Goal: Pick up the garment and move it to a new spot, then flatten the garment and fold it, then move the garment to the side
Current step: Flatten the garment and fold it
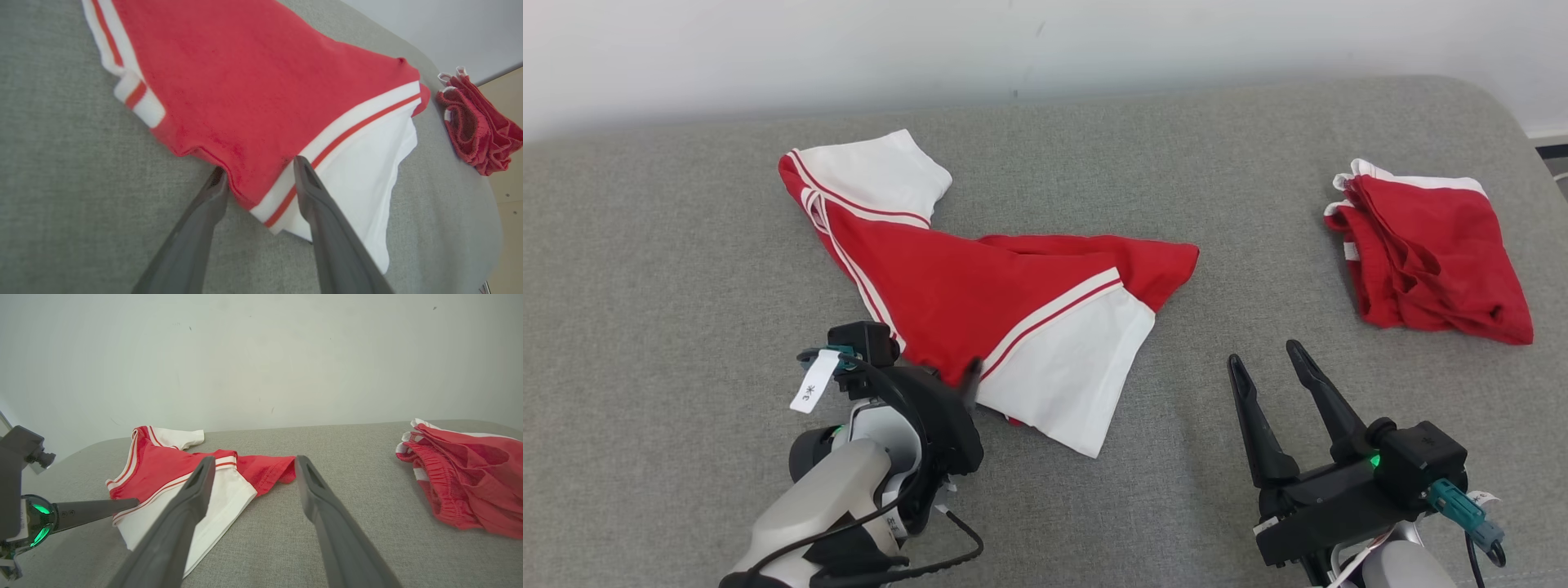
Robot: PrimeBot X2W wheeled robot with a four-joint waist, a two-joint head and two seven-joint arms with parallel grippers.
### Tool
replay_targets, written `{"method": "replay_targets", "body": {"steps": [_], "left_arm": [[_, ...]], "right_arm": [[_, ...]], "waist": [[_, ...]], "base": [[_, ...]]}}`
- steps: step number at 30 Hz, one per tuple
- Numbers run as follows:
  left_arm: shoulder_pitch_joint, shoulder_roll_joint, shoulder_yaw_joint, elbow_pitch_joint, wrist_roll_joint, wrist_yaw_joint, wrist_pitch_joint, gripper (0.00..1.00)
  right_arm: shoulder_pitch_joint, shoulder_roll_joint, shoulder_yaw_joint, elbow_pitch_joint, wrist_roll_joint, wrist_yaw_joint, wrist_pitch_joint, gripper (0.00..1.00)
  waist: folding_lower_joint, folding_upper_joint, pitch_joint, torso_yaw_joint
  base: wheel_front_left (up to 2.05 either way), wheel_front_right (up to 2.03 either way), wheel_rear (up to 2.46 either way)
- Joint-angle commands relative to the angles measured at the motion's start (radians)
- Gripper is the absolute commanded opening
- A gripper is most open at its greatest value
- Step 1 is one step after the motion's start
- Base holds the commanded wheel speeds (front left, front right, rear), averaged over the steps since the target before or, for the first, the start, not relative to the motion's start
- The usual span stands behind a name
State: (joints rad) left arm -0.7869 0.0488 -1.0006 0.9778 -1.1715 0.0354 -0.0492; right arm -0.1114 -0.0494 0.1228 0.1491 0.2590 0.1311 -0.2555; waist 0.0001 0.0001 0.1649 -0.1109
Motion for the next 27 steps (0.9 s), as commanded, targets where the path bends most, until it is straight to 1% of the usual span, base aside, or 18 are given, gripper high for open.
{"method": "replay_targets", "body": {"steps": [1, 6, 11, 13, 18, 25, 26, 27], "left_arm": [[-0.012, 0.004, -0.008, 0.009, -0.003, 0.005, -0.013, 0.00], [-0.031, 0.004, -0.026, 0.023, 0.010, 0.019, -0.050, 0.00], [-0.065, 0.005, -0.005, 0.025, 0.007, 0.025, -0.124, 0.00], [-0.081, 0.013, 0.011, 0.022, 0.006, 0.027, -0.153, 0.00], [-0.115, 0.055, 0.066, -0.016, -0.002, 0.035, -0.199, 0.00], [-0.126, 0.146, 0.124, -0.093, 0.004, 0.078, -0.212, 0.00], [-0.126, 0.146, 0.124, -0.093, 0.004, 0.078, -0.212, 0.00], [-0.123, 0.160, 0.134, -0.104, 0.000, 0.084, -0.213, 0.00]], "right_arm": [[-0.005, -0.003, -0.003, -0.001, -0.011, -0.001, -0.003, 1.00], [0.003, -0.003, -0.007, 0.003, -0.003, -0.001, -0.004, 1.00], [0.009, -0.003, -0.011, 0.004, 0.002, -0.001, -0.005, 1.00], [0.013, -0.003, -0.013, 0.005, 0.005, -0.001, -0.006, 1.00], [0.020, -0.003, -0.013, 0.004, 0.008, -0.001, -0.007, 1.00], [0.024, -0.003, -0.015, 0.006, 0.012, -0.001, -0.008, 1.00], [0.024, -0.003, -0.015, 0.006, 0.012, -0.001, -0.008, 1.00], [0.025, -0.003, -0.015, 0.006, 0.012, -0.001, -0.008, 1.00]], "waist": [[-0.0001, -0.0001, -0.001, -0.001], [-0.0001, -0.0001, -0.009, 0.008], [-0.0001, -0.0001, -0.016, 0.025], [-0.0001, -0.0001, -0.021, 0.033], [-0.0001, -0.0001, -0.030, 0.049], [-0.0001, -0.0001, -0.039, 0.063], [-0.0001, -0.0001, -0.039, 0.063], [-0.0001, -0.0001, -0.039, 0.064]], "base": [[0.00, 0.00, 0.00], [0.00, 0.00, 0.00], [0.00, 0.00, 0.00], [0.00, 0.00, 0.00], [0.00, 0.00, 0.00], [0.00, 0.00, 0.00], [0.00, 0.00, 0.00], [0.00, 0.00, 0.00]]}}
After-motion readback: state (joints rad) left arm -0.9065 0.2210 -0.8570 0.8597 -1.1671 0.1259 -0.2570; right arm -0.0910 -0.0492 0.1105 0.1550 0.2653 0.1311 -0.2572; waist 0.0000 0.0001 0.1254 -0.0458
